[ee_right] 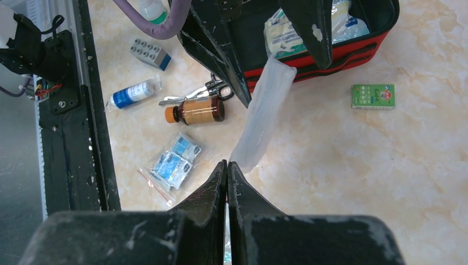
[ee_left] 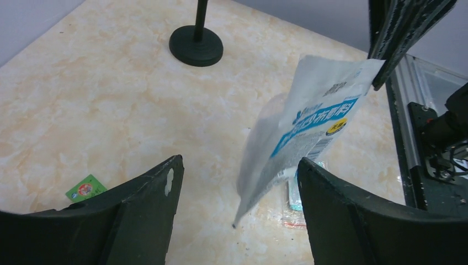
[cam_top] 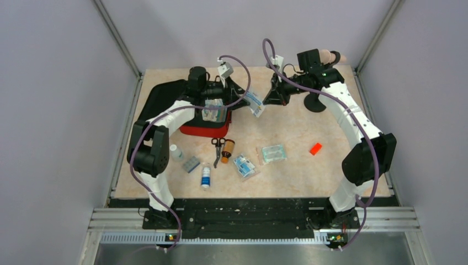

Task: Organize the medicine kit
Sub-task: Pick up the medical item at the center of the board, then place the medical item at the medicine box.

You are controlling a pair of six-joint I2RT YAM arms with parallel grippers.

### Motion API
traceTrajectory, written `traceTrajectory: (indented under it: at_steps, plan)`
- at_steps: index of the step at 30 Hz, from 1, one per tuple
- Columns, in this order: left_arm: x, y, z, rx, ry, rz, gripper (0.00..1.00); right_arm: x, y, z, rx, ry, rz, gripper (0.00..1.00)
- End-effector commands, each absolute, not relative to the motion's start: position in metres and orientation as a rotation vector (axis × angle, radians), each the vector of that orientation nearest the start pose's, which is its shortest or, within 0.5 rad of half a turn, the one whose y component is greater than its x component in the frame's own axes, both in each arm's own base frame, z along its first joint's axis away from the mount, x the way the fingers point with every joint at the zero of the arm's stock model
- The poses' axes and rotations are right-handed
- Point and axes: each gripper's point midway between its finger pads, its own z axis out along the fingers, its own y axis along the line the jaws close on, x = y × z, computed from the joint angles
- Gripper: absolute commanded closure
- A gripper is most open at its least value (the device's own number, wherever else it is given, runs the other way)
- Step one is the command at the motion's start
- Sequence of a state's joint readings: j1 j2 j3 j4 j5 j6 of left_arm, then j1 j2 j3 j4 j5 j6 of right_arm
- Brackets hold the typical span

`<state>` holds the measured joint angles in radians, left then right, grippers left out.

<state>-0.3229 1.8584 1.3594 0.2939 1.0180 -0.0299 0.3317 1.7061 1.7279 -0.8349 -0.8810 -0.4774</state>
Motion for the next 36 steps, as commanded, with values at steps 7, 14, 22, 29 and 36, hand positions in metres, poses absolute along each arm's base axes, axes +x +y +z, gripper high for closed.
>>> traceTrajectory:
  at_steps: [7,14,22,29,36]
  plan:
    - [0.403,-0.31,0.246,1.041,1.447,-1.31,0.41,0.353,0.256,0.27,-1.226,1.802,0.945,1.0]
    - [0.401,-0.308,0.243,1.036,1.483,-1.319,0.89,0.356,0.254,0.265,-1.205,1.826,0.926,1.0]
    - [0.418,-0.271,0.25,0.813,1.637,-1.329,1.0,0.375,0.232,0.261,-1.09,1.935,0.724,0.42]
    - [0.441,-0.174,0.233,0.355,2.122,-1.074,1.0,0.362,0.212,0.28,-1.021,1.933,0.63,0.14]
    - [0.447,-0.074,0.2,0.108,2.351,-0.619,1.0,0.358,0.219,0.28,-0.973,1.921,0.695,0.13]
